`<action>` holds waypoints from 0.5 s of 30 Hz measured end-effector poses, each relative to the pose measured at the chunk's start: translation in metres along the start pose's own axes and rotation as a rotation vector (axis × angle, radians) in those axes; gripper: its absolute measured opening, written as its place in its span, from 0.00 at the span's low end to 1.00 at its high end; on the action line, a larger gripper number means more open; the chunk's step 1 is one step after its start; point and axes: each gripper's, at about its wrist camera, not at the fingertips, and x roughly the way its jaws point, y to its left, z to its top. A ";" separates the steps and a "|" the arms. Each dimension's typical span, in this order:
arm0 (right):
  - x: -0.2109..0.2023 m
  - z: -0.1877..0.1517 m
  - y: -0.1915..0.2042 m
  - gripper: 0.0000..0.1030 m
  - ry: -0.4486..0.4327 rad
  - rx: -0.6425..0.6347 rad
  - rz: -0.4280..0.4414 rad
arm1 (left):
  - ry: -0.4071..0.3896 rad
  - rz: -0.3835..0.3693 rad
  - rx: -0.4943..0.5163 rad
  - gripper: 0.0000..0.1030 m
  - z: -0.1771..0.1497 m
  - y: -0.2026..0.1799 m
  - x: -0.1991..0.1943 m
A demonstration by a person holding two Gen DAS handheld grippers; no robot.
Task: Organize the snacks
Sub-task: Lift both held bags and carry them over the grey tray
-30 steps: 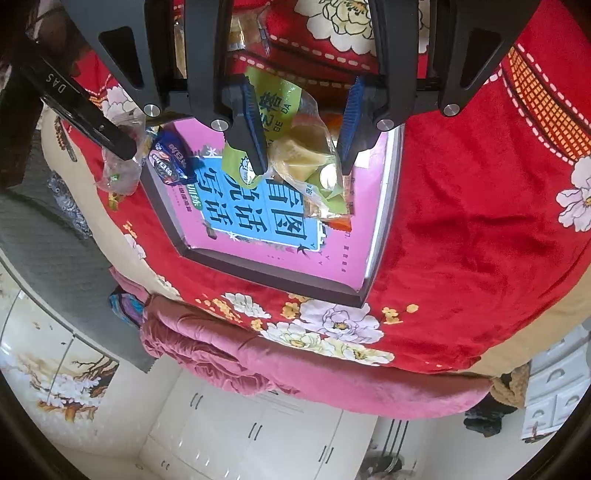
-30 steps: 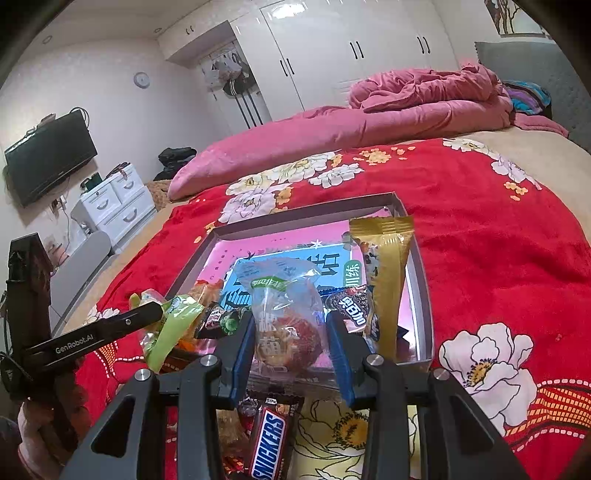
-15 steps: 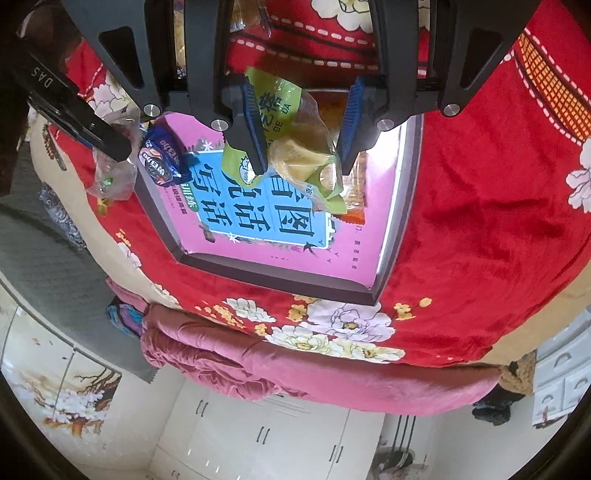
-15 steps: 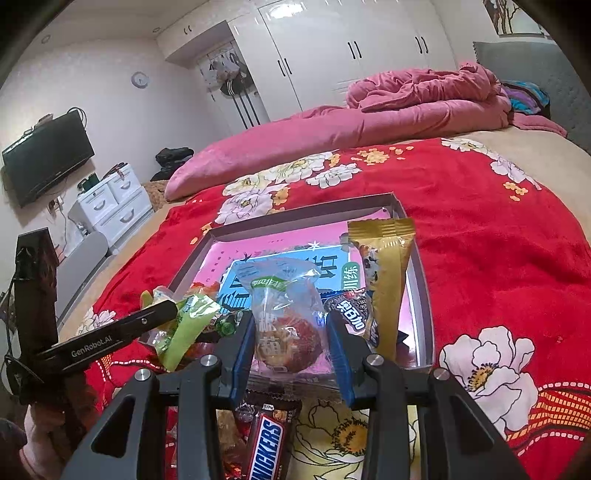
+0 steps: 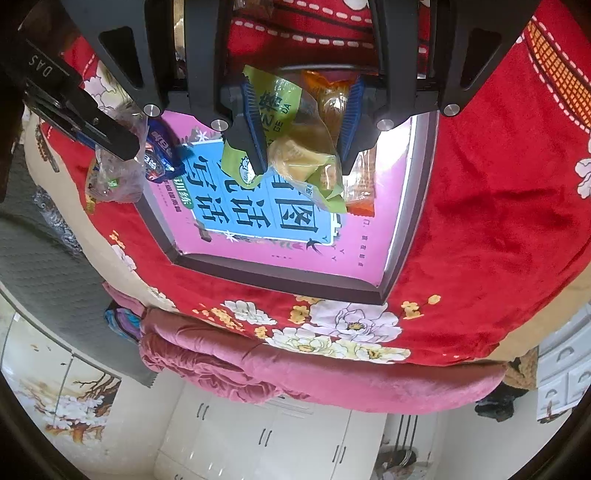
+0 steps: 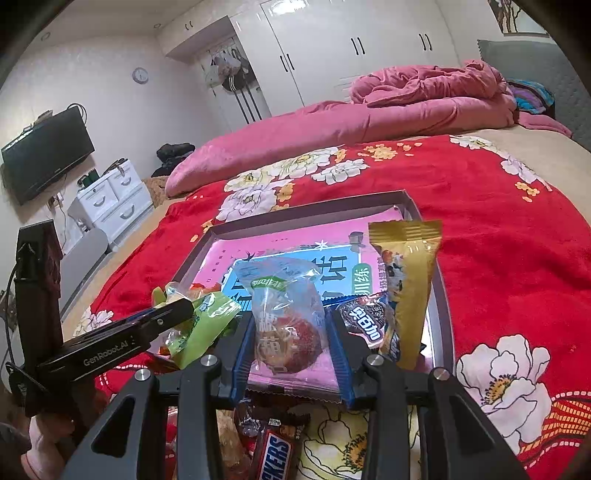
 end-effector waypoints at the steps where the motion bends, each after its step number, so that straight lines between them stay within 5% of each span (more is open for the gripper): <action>1: 0.001 0.000 0.000 0.38 0.001 0.000 0.000 | 0.001 -0.002 -0.001 0.38 0.000 0.000 0.001; 15: 0.014 0.001 -0.002 0.38 0.026 0.005 -0.012 | -0.003 0.001 0.007 0.38 0.003 -0.005 0.012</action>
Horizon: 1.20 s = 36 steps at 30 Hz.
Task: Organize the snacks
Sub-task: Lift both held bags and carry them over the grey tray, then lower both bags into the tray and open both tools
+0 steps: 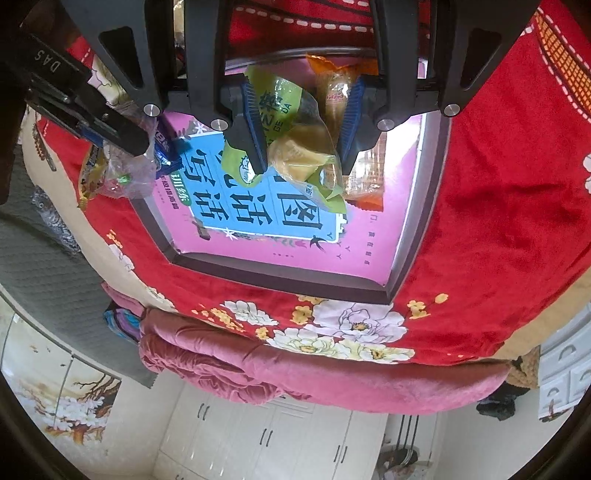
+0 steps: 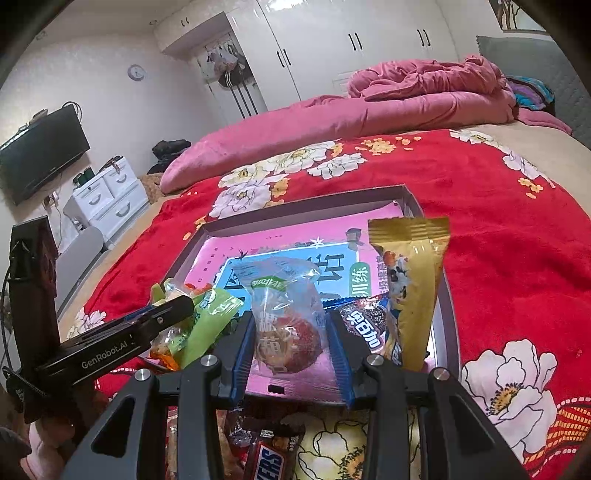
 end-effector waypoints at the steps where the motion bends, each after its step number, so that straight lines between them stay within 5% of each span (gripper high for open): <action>1: 0.002 0.000 0.000 0.38 0.005 -0.002 -0.001 | -0.002 0.003 0.005 0.38 0.000 -0.001 0.000; 36: 0.017 -0.007 0.008 0.38 0.065 -0.065 -0.021 | 0.007 0.019 0.034 0.40 -0.001 -0.006 0.007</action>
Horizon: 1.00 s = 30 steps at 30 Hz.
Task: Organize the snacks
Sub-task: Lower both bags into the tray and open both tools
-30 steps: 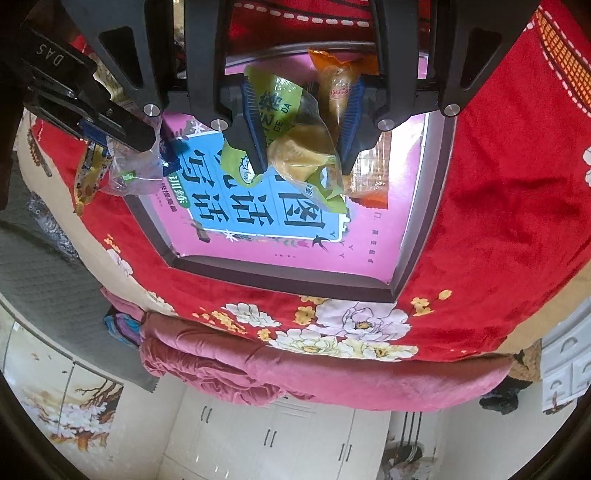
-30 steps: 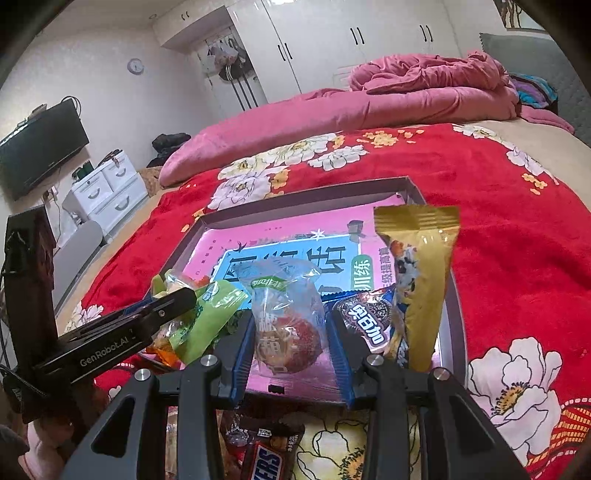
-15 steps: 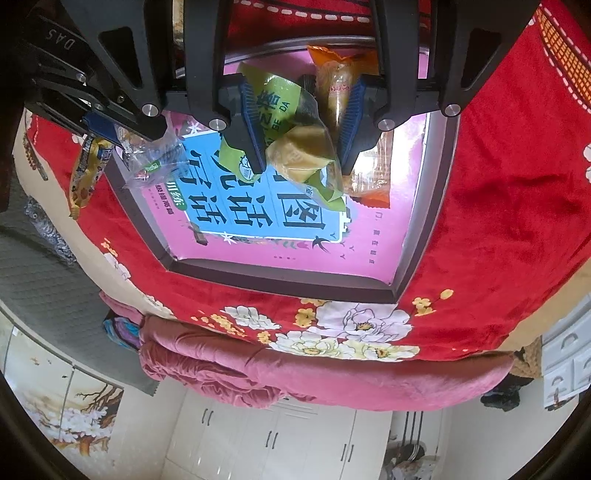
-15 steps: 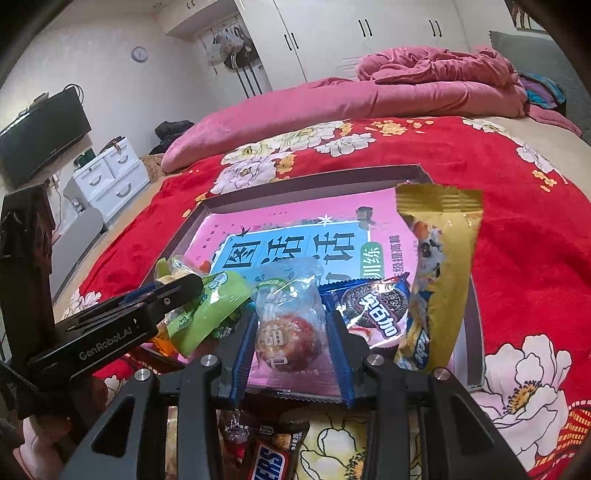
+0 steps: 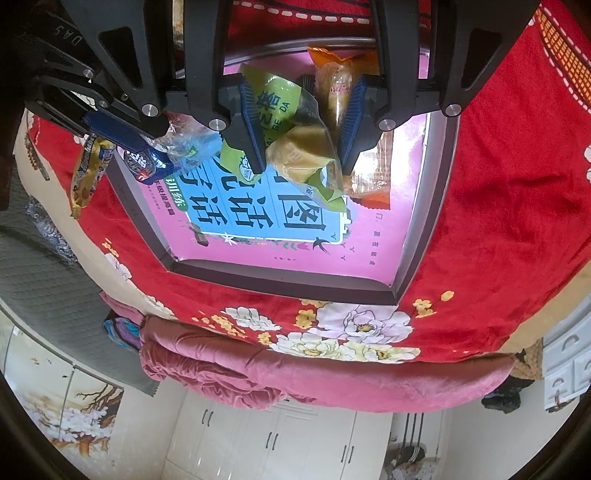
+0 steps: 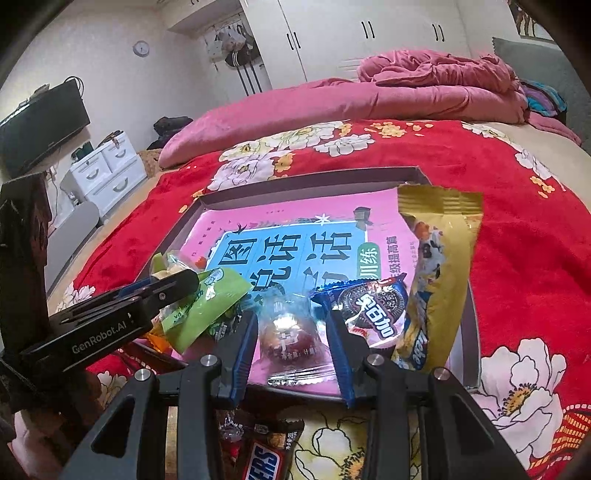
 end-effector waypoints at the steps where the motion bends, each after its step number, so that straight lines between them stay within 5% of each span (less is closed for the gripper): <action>1: 0.000 -0.001 0.001 0.38 0.002 -0.008 -0.001 | 0.000 0.001 0.001 0.40 0.000 0.000 0.000; 30: 0.001 -0.011 0.011 0.38 0.041 -0.096 0.000 | 0.009 -0.001 -0.006 0.59 -0.002 0.004 -0.009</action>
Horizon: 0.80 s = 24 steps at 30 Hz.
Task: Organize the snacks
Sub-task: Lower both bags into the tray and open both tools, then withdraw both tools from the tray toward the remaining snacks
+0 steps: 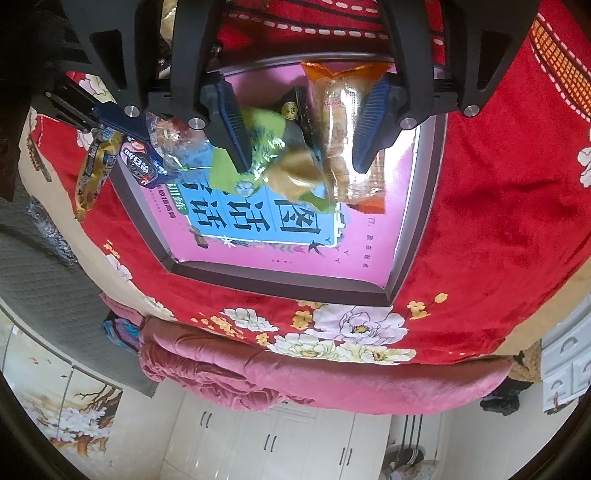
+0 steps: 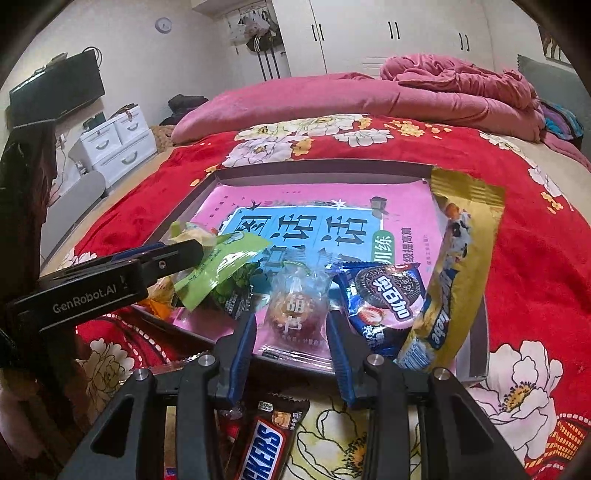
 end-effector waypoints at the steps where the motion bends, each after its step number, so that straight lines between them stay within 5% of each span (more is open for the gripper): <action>1: 0.000 0.000 0.000 0.38 -0.001 0.002 0.002 | -0.003 0.001 0.001 0.60 0.000 0.000 -0.001; 24: -0.018 0.001 -0.006 0.55 -0.048 0.014 0.002 | -0.023 0.022 0.009 0.73 -0.003 -0.001 -0.017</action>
